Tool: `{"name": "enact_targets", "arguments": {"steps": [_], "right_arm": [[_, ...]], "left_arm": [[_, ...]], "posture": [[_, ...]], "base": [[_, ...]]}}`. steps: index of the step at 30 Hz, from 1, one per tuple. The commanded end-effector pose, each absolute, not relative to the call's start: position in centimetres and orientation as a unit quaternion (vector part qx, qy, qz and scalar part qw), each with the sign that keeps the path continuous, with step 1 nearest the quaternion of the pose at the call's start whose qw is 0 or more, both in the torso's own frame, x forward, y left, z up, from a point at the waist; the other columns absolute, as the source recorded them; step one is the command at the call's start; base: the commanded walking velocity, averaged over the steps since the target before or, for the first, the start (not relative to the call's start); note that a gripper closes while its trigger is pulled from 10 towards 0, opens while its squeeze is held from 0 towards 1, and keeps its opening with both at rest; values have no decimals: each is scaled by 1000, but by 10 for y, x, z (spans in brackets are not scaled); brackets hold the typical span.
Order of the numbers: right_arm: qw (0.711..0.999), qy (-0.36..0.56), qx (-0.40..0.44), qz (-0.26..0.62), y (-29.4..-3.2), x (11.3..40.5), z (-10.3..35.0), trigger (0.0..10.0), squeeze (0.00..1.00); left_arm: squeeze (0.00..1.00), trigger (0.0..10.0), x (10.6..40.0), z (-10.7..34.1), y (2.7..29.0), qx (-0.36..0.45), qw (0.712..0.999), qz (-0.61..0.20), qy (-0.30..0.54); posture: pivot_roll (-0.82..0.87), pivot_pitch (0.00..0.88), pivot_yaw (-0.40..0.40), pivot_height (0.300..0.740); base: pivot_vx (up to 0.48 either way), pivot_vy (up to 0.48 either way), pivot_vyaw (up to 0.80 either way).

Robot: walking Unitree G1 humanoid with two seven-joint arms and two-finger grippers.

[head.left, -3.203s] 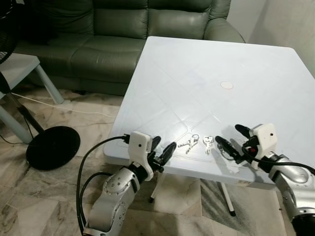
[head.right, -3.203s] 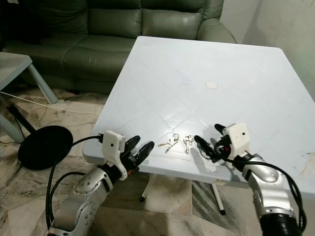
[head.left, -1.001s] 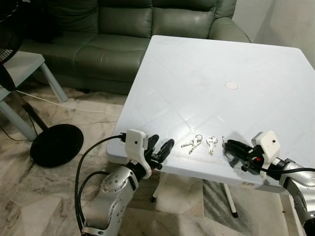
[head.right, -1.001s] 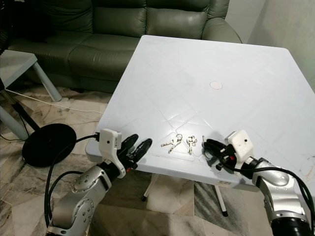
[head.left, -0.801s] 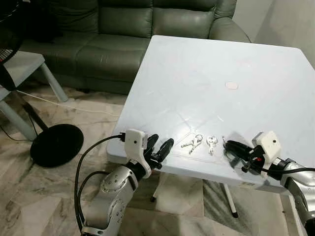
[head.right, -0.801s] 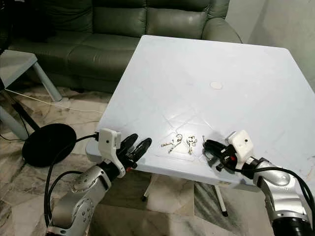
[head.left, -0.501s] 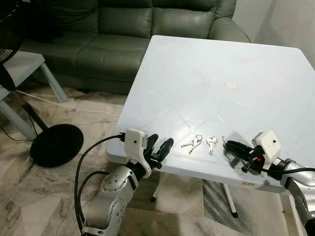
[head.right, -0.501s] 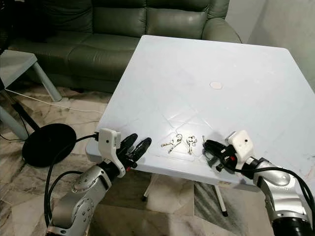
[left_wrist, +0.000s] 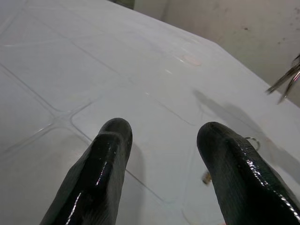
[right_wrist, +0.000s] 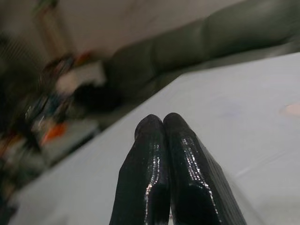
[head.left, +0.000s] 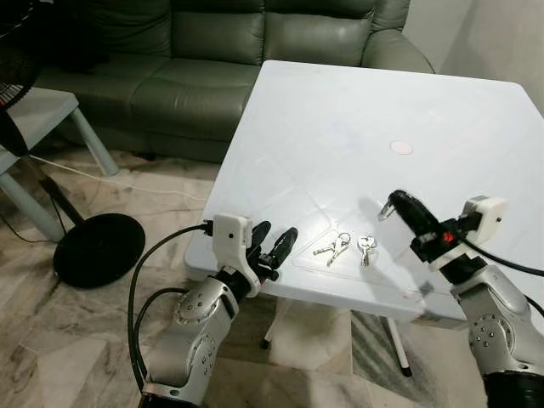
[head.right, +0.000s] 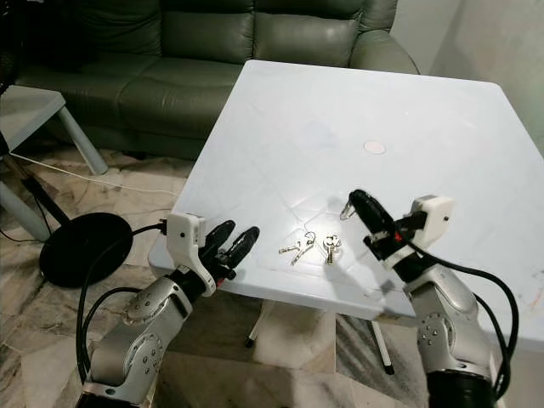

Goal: Hang keys on a hook

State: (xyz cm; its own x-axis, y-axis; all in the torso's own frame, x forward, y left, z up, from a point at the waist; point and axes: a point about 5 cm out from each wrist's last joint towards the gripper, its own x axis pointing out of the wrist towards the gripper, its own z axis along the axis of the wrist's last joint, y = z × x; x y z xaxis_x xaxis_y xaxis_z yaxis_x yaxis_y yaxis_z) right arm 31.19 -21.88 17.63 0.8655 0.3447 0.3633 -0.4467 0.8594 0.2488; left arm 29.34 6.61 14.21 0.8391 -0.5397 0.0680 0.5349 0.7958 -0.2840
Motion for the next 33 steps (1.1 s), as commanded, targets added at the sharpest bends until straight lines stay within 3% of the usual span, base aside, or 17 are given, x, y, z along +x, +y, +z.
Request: {"name": "enact_targets", "arguments": {"steps": [1, 3, 4, 8, 14, 26, 33], "right_arm": [[950, -190, 173, 175, -220, 311, 189, 3529, 0], [955, -189, 169, 153, -220, 312, 190, 3529, 0], [962, -188, 150, 126, -221, 314, 190, 10000, 0], [975, -180, 117, 55, -224, 315, 188, 10000, 0], [989, -149, -3, -13, -212, 308, 176, 10000, 0], [986, -161, 17, -33, -191, 287, 172, 10000, 0], [985, -166, 17, -47, -190, 283, 175, 10000, 0]], "left_arm": [[0, 10000, 297, 142, 67, -138, 952, -273, 5], [0, 10000, 299, 142, 68, -138, 954, -266, 4], [0, 10000, 301, 144, 71, -140, 956, -258, -2], [0, 10000, 308, 146, 79, -136, 963, -234, -11], [0, 10000, 323, 154, 109, -133, 976, -169, -43], [0, 10000, 329, 156, 137, -135, 981, -127, -58], [0, 10000, 332, 160, 141, -132, 980, -129, -66]], "posture": [[28, 161, -21, 740], [28, 161, -21, 740], [28, 152, -21, 740], [29, 146, -21, 740], [35, 129, -20, 740], [24, 96, -8, 740], [24, 93, 4, 740]], "base": [[0, 0, 0], [0, 0, 0], [0, 0, 0], [0, 0, 0], [0, 0, 0], [0, 0, 0], [0, 0, 0]]}}
